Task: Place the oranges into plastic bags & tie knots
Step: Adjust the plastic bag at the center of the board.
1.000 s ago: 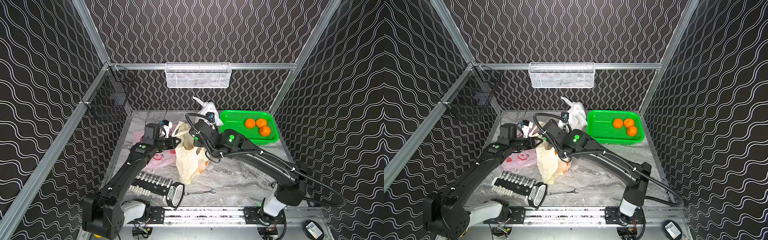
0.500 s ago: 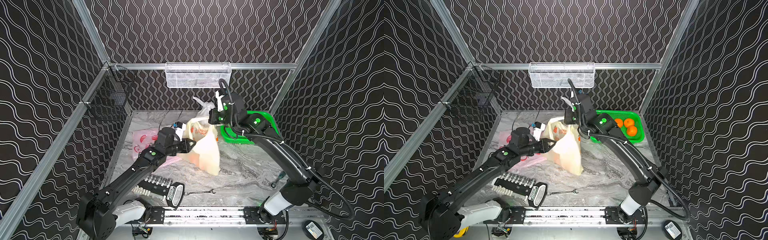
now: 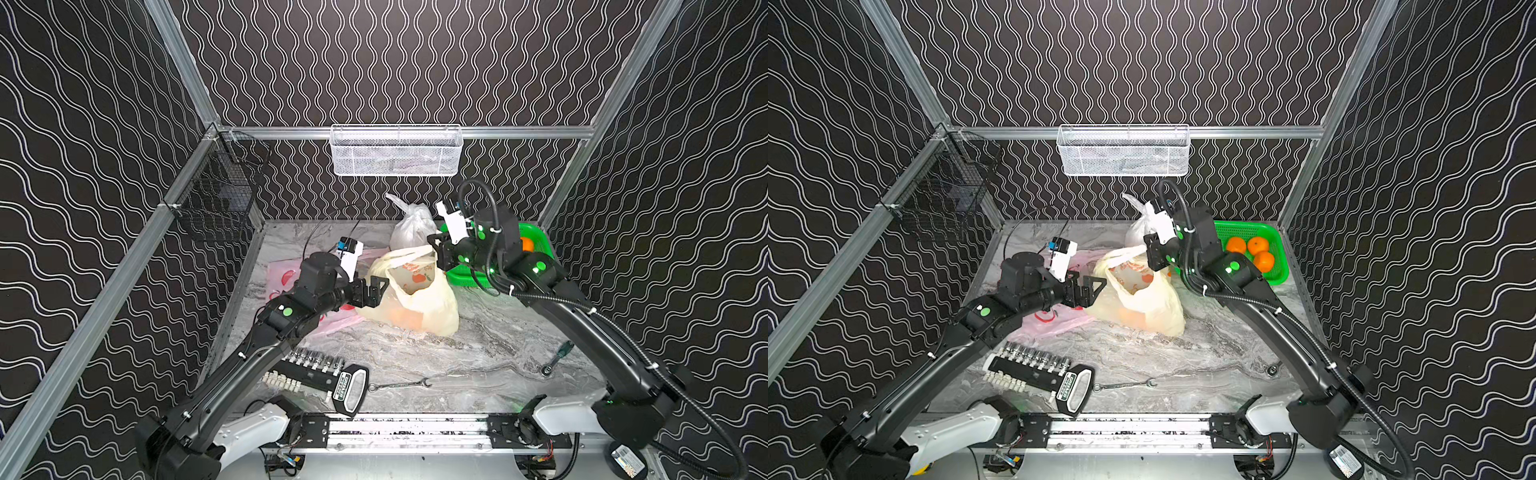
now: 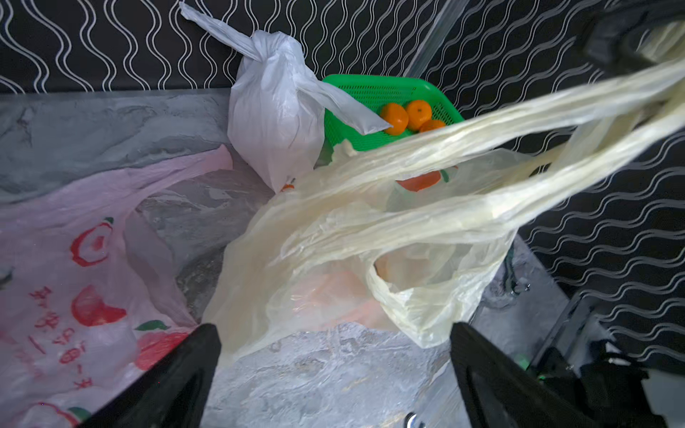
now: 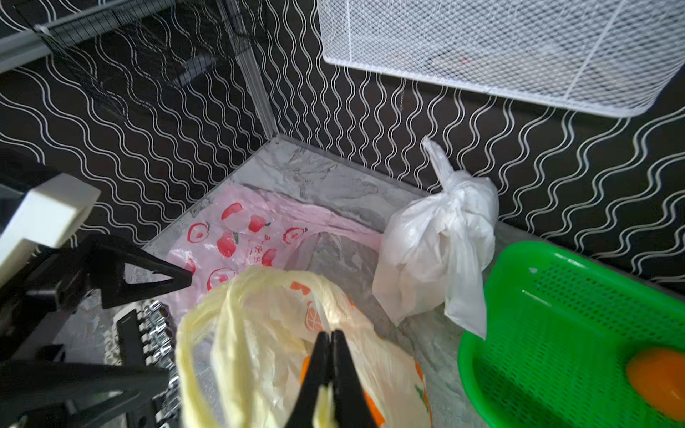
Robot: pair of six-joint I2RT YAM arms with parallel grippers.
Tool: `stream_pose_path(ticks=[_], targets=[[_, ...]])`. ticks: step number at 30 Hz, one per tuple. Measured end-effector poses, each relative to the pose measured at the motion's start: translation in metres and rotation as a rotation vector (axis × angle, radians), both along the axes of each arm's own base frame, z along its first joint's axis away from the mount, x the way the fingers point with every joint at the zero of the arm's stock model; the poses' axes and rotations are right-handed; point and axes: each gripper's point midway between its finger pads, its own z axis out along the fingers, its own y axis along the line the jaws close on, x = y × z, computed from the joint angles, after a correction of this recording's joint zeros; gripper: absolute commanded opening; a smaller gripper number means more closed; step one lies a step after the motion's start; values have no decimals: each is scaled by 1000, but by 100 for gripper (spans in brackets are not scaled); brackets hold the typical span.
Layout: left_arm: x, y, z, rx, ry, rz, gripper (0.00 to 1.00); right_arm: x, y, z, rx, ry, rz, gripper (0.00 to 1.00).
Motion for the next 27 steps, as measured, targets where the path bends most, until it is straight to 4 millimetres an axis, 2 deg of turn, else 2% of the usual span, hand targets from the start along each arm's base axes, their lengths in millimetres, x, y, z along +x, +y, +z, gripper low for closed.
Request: stream_pose_path(ticks=[3,4,9,12,16,19,24,27], targets=[[2,-10,4,68,-53,-118,99,-16,-13,-28,-20,-28,14,1],[1,-16,7,83,-73,-170,99,-21,-16,-31,-16,-38,17,0],[0,-39,25,108,-190,-400,99,-25,-19,-12,53,-112,29,0],[3,-51,35,93,-243,-529,99,-25,-13,-13,65,-98,71,0],[1,-55,47,51,-307,-678,99,-30,-8,-11,88,-91,126,0],[3,-57,52,44,-333,-753,99,-29,-10,-9,109,-82,138,0],[1,-72,61,15,-361,-921,99,-31,-10,-8,121,-75,162,0],[1,-82,55,-19,-331,-1006,99,-33,-11,-5,130,-77,173,0]])
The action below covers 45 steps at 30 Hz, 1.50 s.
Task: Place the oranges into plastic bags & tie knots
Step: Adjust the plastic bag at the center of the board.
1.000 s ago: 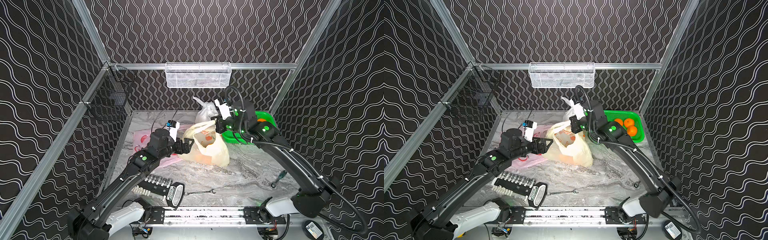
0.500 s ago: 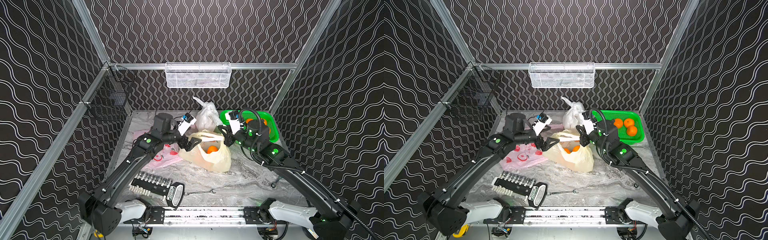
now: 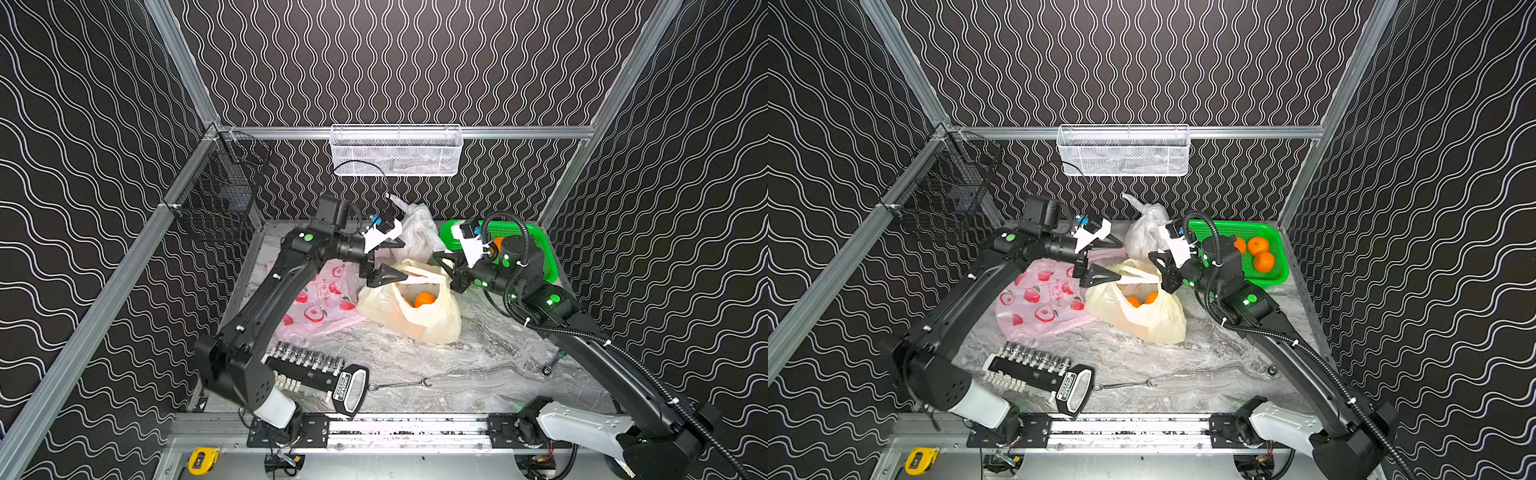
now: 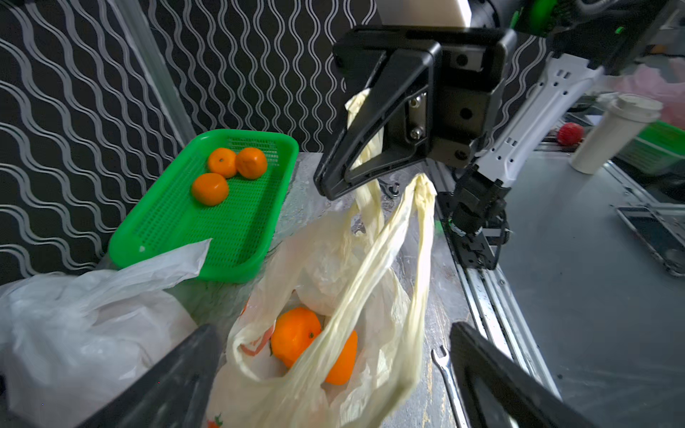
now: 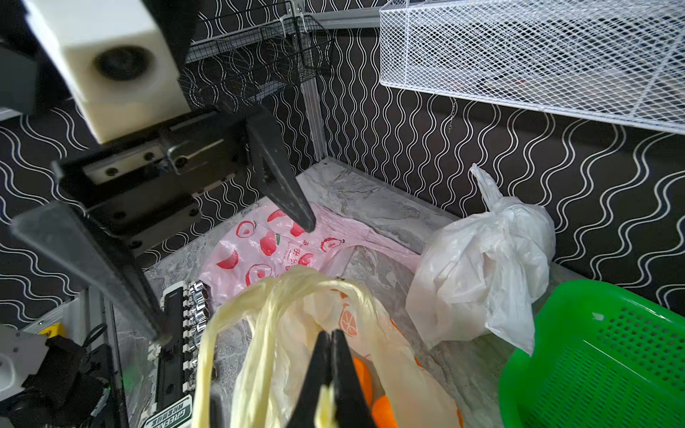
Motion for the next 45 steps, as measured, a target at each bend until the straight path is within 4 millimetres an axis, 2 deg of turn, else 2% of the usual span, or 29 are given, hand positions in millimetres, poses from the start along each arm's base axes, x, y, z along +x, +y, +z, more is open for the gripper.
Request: stream_pose_path(ticks=[7,12,18,20,23,26,30,34,37,38,40,41,42,43,45], targets=[[-27,-30,-28,63,71,-128,99,-2,0,1,6,0,10,0],[-16,-29,-45,115,48,-78,99,-3,-1,4,9,-4,11,0],[-7,-29,-43,124,19,-56,97,-7,-4,2,8,-4,10,0],[-5,-27,-44,125,22,-48,87,-7,-7,3,7,-9,-3,0],[-5,-23,-44,125,26,-39,63,-6,-12,4,-1,-18,-28,0],[-7,-22,-42,115,30,-26,46,-5,-14,5,-29,-26,-38,0],[-8,-21,-39,105,41,-9,30,-1,-16,12,-63,-61,-43,0],[-8,-20,-37,99,45,10,19,-1,-16,13,-88,-74,-23,0],[-10,-17,-34,92,42,40,1,-5,-9,18,-101,-105,37,0],[-10,-16,-33,84,44,58,0,-8,-5,20,-107,-117,68,0],[-10,-13,-31,71,34,96,0,-15,1,20,-121,-132,130,7],[-10,-11,-30,63,41,124,0,-18,4,20,-130,-138,162,13],[-10,-8,-29,56,44,153,0,-20,7,18,-137,-142,192,23],[-10,-6,-28,48,47,177,0,-22,9,17,-141,-143,212,37],[-11,-2,-24,26,53,228,0,-24,13,15,-144,-144,243,75]])
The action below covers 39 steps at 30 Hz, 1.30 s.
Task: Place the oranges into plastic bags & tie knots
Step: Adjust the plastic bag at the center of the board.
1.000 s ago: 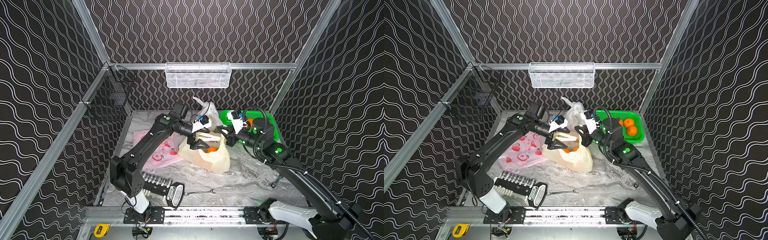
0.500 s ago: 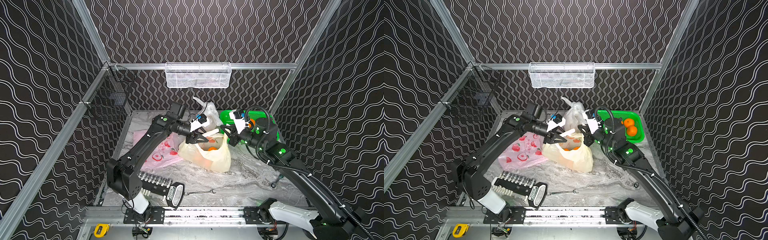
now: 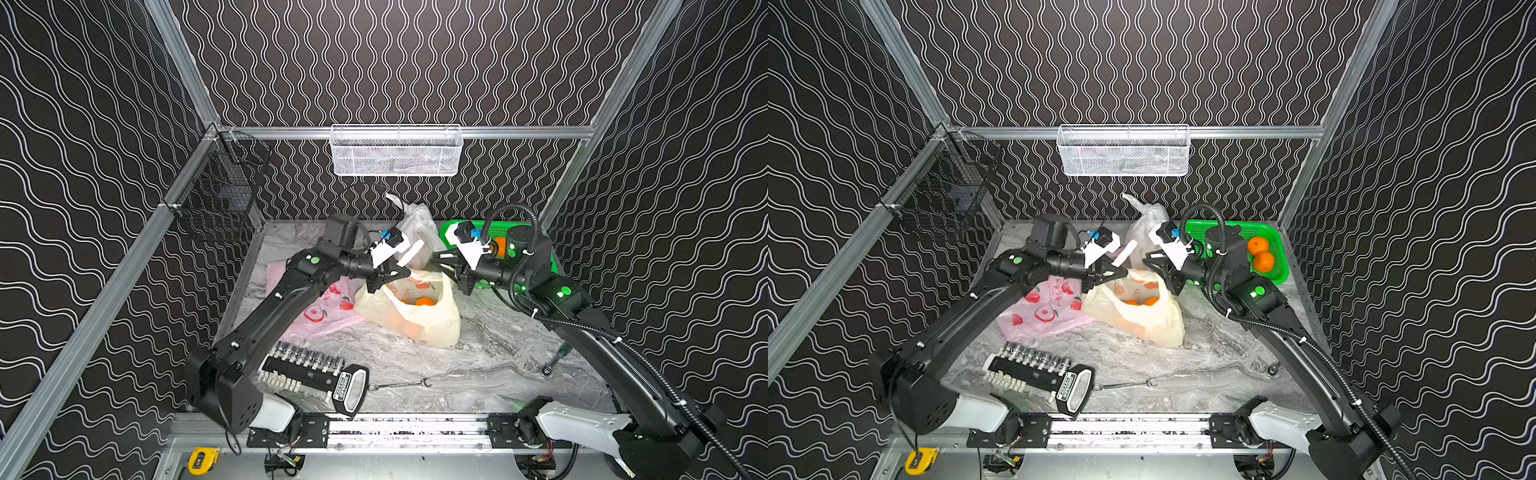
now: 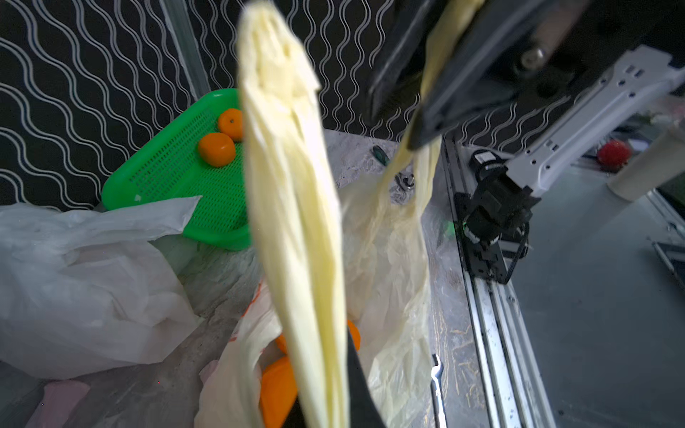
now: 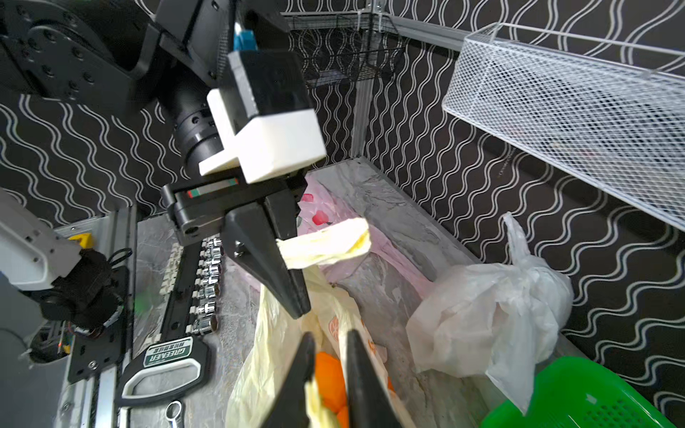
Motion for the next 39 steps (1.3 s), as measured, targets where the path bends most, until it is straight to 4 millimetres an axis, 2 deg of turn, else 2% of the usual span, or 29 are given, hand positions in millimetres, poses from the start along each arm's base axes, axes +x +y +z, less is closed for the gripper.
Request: stream_pose_path(ticks=[3,8,12,18,23,27,32,36,39], targets=[[2,8,0,-16,3,84,0,-2,-1,-3,15,-7,-2,92],[16,17,-9,3,21,209,0,-2,-21,-6,63,-21,-119,96],[23,18,-13,15,18,238,0,-7,-37,-10,95,-46,-194,100],[27,19,-15,20,15,255,0,-4,-48,-33,109,-4,-229,100],[28,19,-15,21,14,257,0,-4,-40,-39,127,30,-72,100],[27,22,-11,12,3,261,0,2,-43,-46,157,75,24,100],[27,22,-9,4,7,251,0,-5,-40,-50,195,107,164,100],[26,22,-8,-1,12,241,0,-8,-40,-58,210,125,223,95],[25,22,-8,-5,16,235,0,-7,-40,-66,217,147,247,80]])
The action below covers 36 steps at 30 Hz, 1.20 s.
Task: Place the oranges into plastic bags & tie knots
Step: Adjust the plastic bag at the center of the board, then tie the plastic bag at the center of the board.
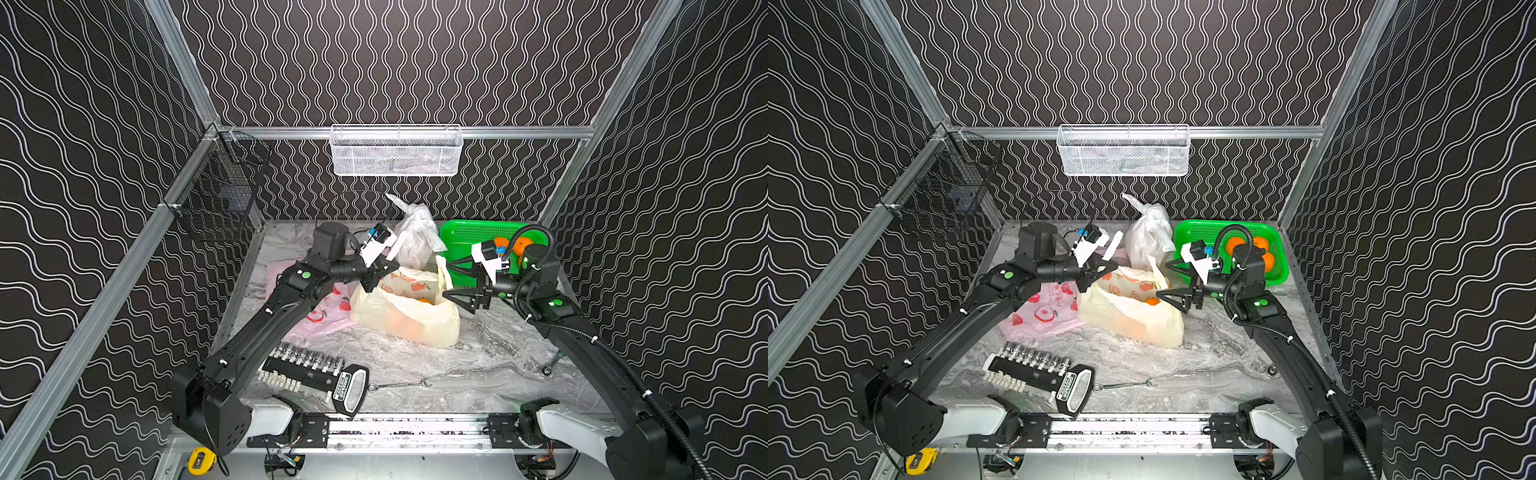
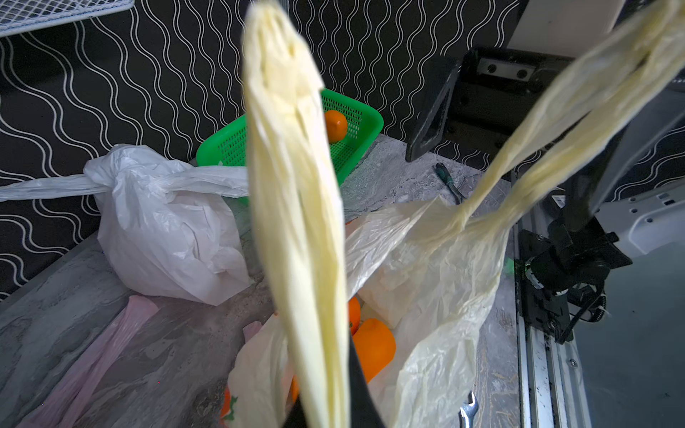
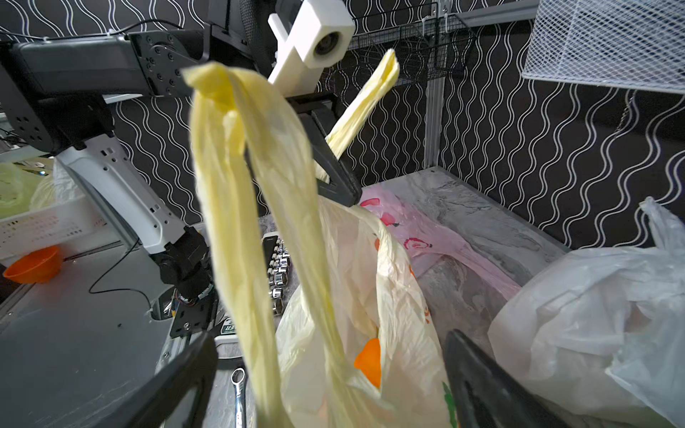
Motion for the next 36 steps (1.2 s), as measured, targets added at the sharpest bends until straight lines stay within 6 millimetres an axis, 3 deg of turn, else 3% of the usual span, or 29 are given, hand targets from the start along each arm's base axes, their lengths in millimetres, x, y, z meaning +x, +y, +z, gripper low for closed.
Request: stream_pose_path(ticks=[14,18,20,23,28,30,36], targets=[[-18,-10,4,-70,78,-104,0,0,4,1,-11,-37,-10,0],[-23,-12,-1,-82,104,-126,0,-9,15,0,-49,-78,-24,0],[-23,-11,-4,-77,119,-116,31,-15,25,-5,-78,-91,-19,0],[-19,-8,-5,-66,118,-88,59,-22,38,-16,-127,-95,-13,0],[-25,6,13,-84,77,-60,93,-22,49,-32,-197,-102,-30,0],[-34,10,21,-93,55,-65,97,-25,54,-38,-224,-97,-23,0],[-57,19,24,-83,53,-86,93,-28,61,-47,-268,-107,-20,0]])
